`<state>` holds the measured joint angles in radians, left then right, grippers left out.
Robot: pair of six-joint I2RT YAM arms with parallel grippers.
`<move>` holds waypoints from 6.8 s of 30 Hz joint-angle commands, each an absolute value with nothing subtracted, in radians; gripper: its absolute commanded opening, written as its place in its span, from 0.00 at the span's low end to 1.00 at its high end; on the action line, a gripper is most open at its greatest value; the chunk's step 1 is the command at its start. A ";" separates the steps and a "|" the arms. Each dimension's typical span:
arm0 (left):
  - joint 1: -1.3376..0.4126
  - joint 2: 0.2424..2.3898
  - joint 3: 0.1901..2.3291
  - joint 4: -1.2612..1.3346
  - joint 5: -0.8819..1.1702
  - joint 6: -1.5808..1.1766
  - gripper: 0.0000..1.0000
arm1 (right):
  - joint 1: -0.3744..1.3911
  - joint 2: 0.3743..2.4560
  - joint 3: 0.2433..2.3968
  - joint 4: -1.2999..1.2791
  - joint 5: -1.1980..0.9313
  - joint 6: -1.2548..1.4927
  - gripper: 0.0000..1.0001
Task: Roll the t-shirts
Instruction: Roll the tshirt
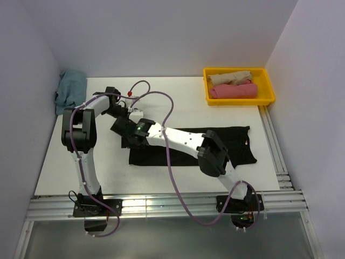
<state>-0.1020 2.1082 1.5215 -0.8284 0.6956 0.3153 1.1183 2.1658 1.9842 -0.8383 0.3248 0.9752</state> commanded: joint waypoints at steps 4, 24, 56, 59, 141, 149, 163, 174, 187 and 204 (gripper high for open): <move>-0.112 2.145 1.551 -0.807 0.710 0.316 0.60 | 1.132 2.252 2.023 -0.827 0.275 0.980 0.53; -0.126 2.161 1.571 -0.822 0.709 0.310 0.42 | 1.180 2.336 1.971 -0.833 0.212 1.011 0.52; -0.152 2.076 1.557 -0.788 0.460 0.250 0.00 | 1.184 2.320 1.982 -0.660 0.158 0.963 0.10; -0.152 2.071 1.566 -0.796 0.434 0.242 0.01 | 1.178 2.264 1.892 -0.575 0.144 0.976 0.10; -0.093 1.986 1.463 -0.782 0.614 0.230 0.46 | 1.069 1.830 1.054 0.089 0.077 1.227 0.00; -0.126 2.000 1.522 -0.807 0.580 0.203 0.23 | 1.068 1.828 1.029 0.103 0.080 1.236 0.00; -0.219 2.049 1.591 -0.838 0.394 0.146 0.23 | 1.068 1.825 1.015 0.107 0.091 1.223 0.00; -0.284 2.106 1.640 -0.838 0.290 0.121 0.18 | 1.069 1.790 0.976 0.127 0.109 1.232 0.07; -0.327 2.138 1.664 -0.833 0.219 0.103 0.10 | 1.080 1.759 0.999 0.087 0.104 1.198 0.45; -0.353 2.134 1.667 -0.834 0.206 0.106 0.10 | 1.100 1.677 1.103 -0.077 0.215 1.028 0.52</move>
<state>-0.3416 2.1273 1.6348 -0.8387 0.2092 0.1108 1.0908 1.7092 1.0370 -0.0498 0.1566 1.0988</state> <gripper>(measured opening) 0.104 0.520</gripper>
